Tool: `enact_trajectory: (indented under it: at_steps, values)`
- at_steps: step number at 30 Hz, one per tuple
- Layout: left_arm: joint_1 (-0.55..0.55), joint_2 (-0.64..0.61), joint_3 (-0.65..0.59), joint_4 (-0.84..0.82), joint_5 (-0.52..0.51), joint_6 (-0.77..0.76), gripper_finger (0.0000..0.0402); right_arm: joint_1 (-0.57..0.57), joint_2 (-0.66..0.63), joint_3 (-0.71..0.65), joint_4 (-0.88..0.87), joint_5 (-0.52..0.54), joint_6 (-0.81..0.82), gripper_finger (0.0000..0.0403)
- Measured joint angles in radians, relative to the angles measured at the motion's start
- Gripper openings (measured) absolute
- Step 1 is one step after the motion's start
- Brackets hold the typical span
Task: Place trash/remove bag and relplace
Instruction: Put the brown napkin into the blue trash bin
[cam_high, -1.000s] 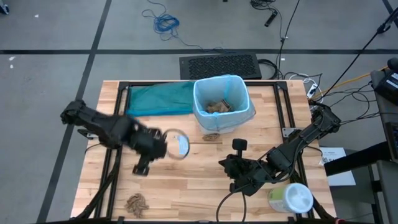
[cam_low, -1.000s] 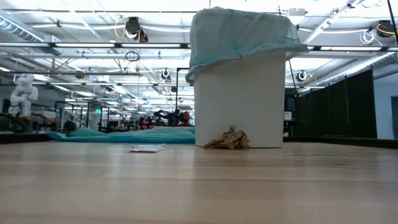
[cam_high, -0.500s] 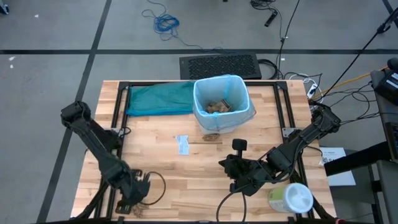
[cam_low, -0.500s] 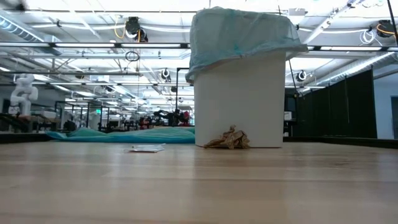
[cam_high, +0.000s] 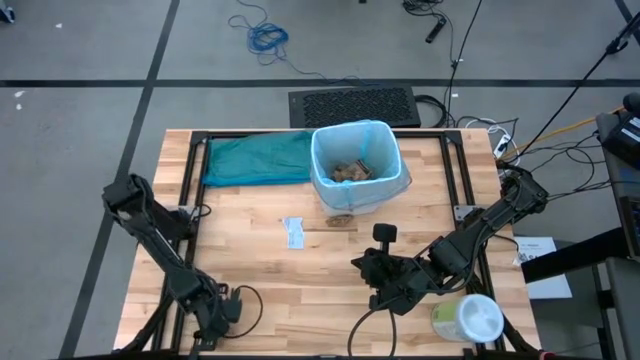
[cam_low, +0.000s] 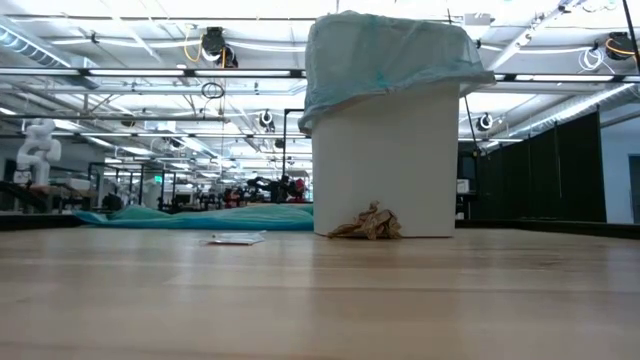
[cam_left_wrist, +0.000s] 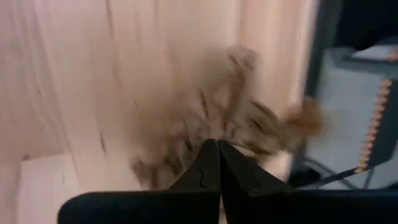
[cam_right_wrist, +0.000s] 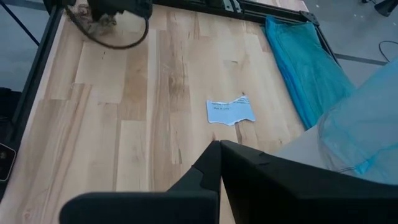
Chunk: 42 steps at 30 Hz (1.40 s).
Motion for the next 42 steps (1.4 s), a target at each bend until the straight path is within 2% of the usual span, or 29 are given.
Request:
enact_trajectory:
  at_steps: [7,19,24,30,36,39,42]
  values:
    - [0.084,0.105,0.007,0.061,0.007,0.155,0.0000,0.000,0.000,0.000,0.002,0.000,0.000,0.0000]
    - [0.463,0.071,0.031,0.007,-0.205,0.633,0.0000,0.000,0.000,0.000,0.000,0.000,0.000,0.0000]
    - [0.615,0.026,0.029,-0.009,-0.281,0.760,0.0000,0.000,0.000,0.000,-0.009,0.000,0.000,0.0000]
    - [0.691,-0.061,0.099,-0.124,-0.305,0.754,0.0000,0.000,0.000,0.000,-0.015,0.000,0.000,0.0000]
    - [0.681,-0.098,0.192,-0.234,-0.329,0.615,0.0001,0.000,0.000,0.000,-0.018,0.000,0.000,0.0000]
    - [0.681,-0.090,0.188,-0.247,-0.318,0.562,0.0017,0.000,0.000,0.000,-0.018,0.000,0.000,0.0000]
    - [0.681,-0.061,0.175,-0.280,-0.297,0.493,0.0051,0.000,0.000,0.000,-0.019,0.000,0.011,0.0000]
